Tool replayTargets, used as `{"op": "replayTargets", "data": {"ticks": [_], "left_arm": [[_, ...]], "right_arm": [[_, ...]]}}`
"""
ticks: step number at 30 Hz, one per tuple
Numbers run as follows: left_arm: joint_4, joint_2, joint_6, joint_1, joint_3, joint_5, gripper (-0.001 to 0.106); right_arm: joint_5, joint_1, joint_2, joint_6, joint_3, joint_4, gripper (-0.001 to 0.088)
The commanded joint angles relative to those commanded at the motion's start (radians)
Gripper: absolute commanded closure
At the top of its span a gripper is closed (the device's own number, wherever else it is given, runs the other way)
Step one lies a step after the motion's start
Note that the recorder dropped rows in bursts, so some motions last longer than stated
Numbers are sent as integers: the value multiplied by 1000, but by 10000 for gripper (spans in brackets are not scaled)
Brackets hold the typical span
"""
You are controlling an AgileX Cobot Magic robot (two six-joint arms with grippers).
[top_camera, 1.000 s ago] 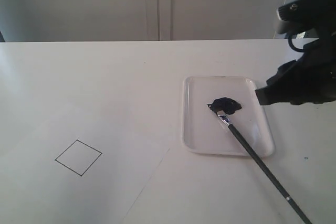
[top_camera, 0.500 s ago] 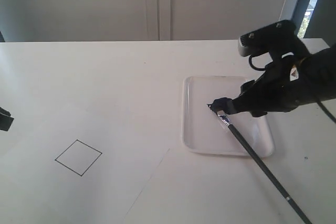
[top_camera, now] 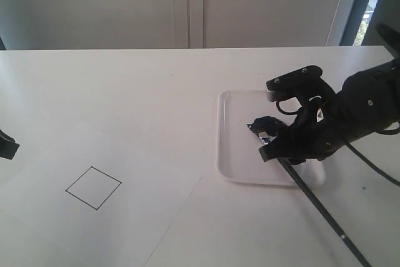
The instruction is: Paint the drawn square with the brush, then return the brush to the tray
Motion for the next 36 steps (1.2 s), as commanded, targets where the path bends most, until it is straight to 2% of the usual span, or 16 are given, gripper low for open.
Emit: {"op": "replayTargets", "data": {"ticks": [8, 15, 26, 33, 36], "left_arm": [[0, 0, 0, 0, 0, -2, 1053], [0, 0, 0, 0, 0, -2, 1053], [0, 0, 0, 0, 0, -2, 1053], [0, 0, 0, 0, 0, -1, 1053], [0, 0, 0, 0, 0, -1, 1053]], "right_arm": [[-1, 0, 66, -27, -21, 22, 432], [9, 0, 101, -30, -21, 22, 478], [-19, 0, 114, -30, -21, 22, 478], [-29, 0, 139, 20, -21, 22, 479], [-44, 0, 142, 41, -21, 22, 526]]}}
